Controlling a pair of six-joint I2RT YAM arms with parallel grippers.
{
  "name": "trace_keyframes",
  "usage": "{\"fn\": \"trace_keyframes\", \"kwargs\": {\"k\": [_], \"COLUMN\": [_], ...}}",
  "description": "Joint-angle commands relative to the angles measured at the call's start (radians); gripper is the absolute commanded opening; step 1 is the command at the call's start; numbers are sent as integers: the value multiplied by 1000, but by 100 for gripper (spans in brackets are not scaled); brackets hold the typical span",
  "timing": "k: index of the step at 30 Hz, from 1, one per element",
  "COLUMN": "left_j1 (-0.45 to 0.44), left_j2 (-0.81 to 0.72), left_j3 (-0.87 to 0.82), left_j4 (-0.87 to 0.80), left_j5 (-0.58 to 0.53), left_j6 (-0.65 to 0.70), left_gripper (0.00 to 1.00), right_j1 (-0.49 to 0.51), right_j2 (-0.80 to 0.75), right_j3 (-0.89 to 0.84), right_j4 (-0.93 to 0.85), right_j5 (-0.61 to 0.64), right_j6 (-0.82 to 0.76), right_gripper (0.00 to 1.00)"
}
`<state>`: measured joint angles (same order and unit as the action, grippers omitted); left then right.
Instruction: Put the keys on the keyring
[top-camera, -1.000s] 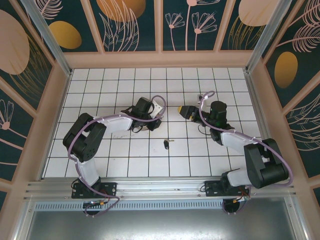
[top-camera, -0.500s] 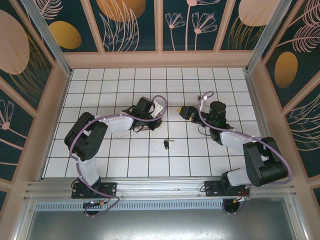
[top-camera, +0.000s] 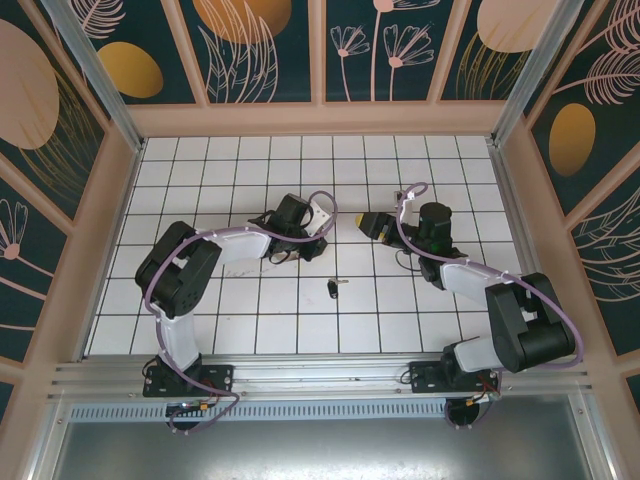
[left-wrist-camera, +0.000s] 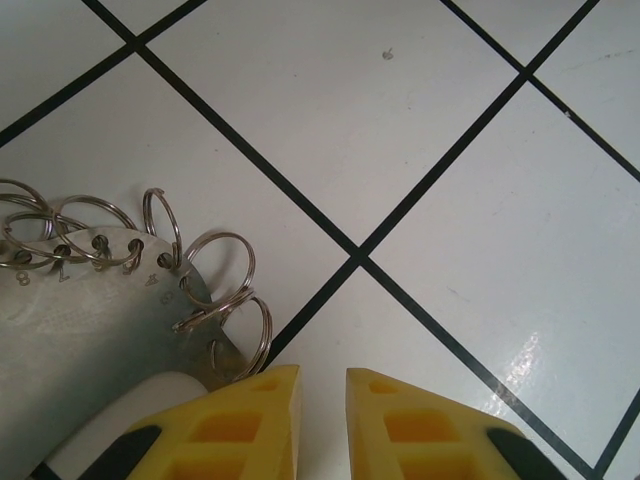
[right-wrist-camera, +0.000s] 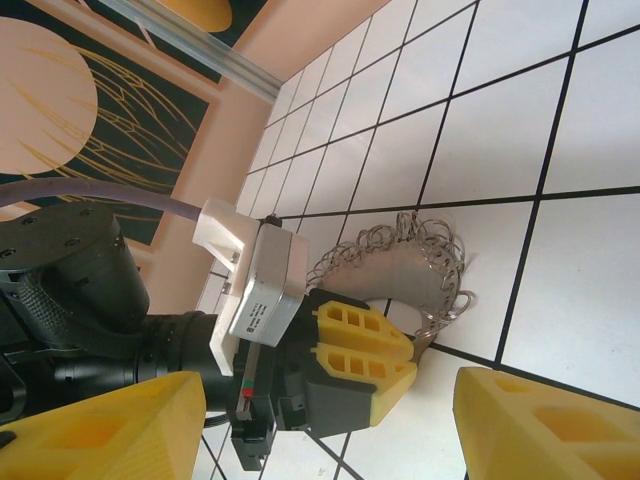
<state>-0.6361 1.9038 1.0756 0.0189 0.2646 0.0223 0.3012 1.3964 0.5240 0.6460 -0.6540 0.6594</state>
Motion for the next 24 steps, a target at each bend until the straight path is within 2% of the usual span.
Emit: {"fn": "trace_keyframes", "kwargs": {"k": [1,24], "left_j1": [-5,-5], "left_j2": [21,75], "left_j3": [30,61], "left_j4": [15,16], "left_j5": [19,-1], "left_j6": [14,28], "left_gripper": [18,15], "right_j1": [3,-10], "right_j2": [12,21], "right_j3": [-13,-13], "right_j4": [10,8], "right_j5": [5,-1], "right_j6": [-23,-27], "right_gripper": [67,67]}}
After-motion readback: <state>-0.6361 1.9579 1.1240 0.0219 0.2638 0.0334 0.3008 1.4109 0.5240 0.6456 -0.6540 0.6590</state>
